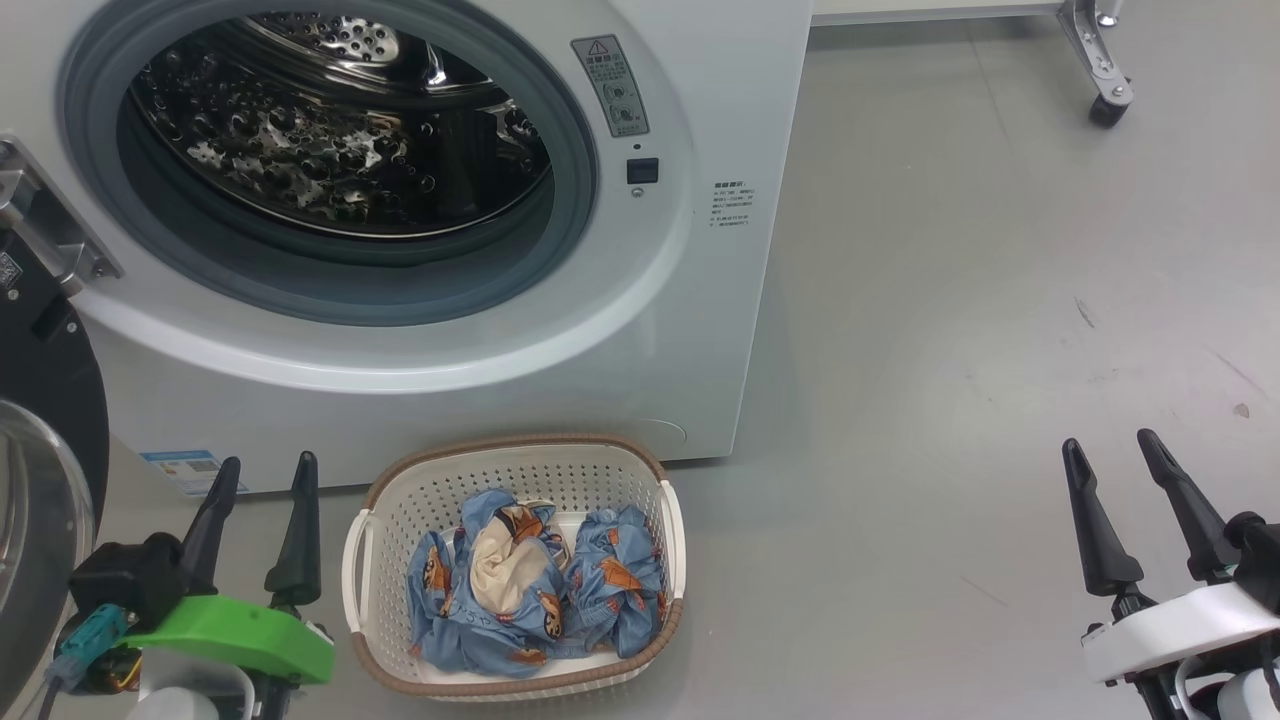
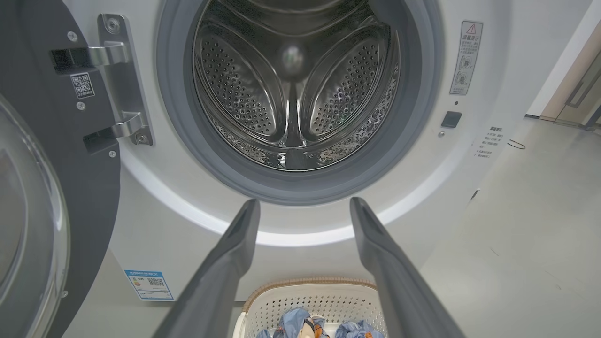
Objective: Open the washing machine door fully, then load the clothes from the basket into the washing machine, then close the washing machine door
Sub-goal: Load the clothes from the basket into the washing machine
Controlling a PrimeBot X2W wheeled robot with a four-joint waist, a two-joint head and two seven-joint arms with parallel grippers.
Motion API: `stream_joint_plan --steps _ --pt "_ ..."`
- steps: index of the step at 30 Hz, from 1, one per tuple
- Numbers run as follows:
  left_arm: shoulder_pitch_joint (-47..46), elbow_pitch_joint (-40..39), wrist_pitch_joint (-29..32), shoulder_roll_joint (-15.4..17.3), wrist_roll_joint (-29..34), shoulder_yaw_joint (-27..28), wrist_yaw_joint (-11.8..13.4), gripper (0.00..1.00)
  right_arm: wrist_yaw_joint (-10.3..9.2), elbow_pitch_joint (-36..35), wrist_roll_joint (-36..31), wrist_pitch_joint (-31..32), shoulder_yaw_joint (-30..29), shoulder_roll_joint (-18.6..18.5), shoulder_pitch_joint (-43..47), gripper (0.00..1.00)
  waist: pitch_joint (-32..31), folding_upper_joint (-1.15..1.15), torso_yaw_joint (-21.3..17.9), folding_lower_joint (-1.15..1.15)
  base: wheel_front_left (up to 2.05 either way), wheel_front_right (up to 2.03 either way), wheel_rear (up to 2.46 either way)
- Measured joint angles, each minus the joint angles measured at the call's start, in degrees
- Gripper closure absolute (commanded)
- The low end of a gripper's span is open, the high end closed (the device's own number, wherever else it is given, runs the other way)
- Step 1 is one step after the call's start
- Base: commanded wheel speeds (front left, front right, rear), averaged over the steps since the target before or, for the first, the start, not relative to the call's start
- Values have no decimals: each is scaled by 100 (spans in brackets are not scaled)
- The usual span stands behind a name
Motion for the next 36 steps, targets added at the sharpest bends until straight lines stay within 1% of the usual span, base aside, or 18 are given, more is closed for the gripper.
stream_joint_plan --steps 12,19,29,36 --pt "1 145 0 -33 -62 -7 0 0 0 -23 0 0 21 11 0 0 53 0 8 0 23 -23 0" --pt "-2 248 0 -75 -62 -149 0 0 0 -88 0 0 55 22 -7 0 171 0 4 0 0 0 0" --pt "-35 853 0 -168 9 -573 0 0 0 -179 0 0 220 73 -154 0 483 0 -48 0 0 0 0" --pt "-308 1426 10 -243 34 -866 0 0 0 -221 0 0 266 134 -339 0 798 0 -116 0 0 0 0"
